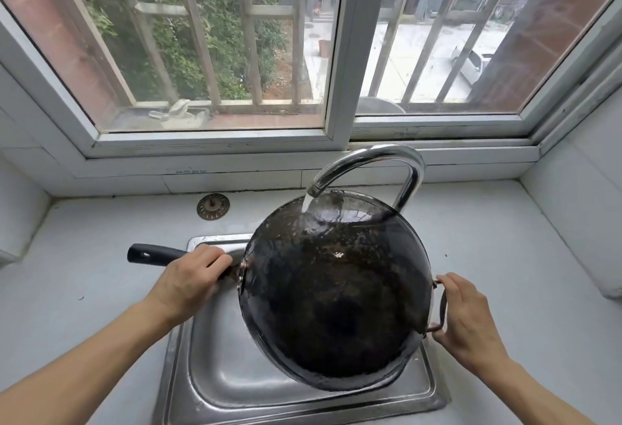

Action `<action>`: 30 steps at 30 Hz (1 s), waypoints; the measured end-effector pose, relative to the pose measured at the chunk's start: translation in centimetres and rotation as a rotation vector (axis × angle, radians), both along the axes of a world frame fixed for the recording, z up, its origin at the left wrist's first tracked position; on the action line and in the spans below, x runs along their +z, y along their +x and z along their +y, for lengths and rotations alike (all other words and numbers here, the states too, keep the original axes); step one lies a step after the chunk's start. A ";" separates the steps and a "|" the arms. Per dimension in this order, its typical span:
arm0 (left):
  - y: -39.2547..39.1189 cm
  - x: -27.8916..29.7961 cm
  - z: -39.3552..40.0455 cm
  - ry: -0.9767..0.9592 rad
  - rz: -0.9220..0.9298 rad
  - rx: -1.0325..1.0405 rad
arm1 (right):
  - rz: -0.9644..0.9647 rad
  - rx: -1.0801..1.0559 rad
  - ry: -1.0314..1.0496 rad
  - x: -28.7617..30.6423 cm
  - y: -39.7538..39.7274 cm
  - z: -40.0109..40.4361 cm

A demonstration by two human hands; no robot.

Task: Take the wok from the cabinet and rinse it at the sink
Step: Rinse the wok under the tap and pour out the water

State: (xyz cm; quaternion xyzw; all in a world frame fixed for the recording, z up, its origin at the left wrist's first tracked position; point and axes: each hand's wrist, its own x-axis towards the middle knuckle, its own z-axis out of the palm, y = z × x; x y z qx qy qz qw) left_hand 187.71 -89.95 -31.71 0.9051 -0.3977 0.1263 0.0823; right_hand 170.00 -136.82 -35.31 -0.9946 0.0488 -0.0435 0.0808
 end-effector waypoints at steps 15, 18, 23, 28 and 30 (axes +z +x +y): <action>1.1 -0.6 0.2 0.015 -0.012 -0.013 | -0.012 -0.009 -0.006 0.3 0.6 0.4; 1.5 -0.3 0.9 0.007 0.000 -0.015 | -0.009 0.008 -0.002 0.5 1.1 0.8; 3.3 -0.7 1.8 0.047 0.040 -0.004 | 0.004 0.010 0.006 0.7 1.5 1.7; 4.5 -0.6 1.8 0.049 0.032 -0.042 | 0.009 0.007 0.006 0.9 1.6 2.3; 4.7 -0.7 1.8 0.040 0.043 -0.048 | -0.001 0.007 0.009 1.0 1.6 2.5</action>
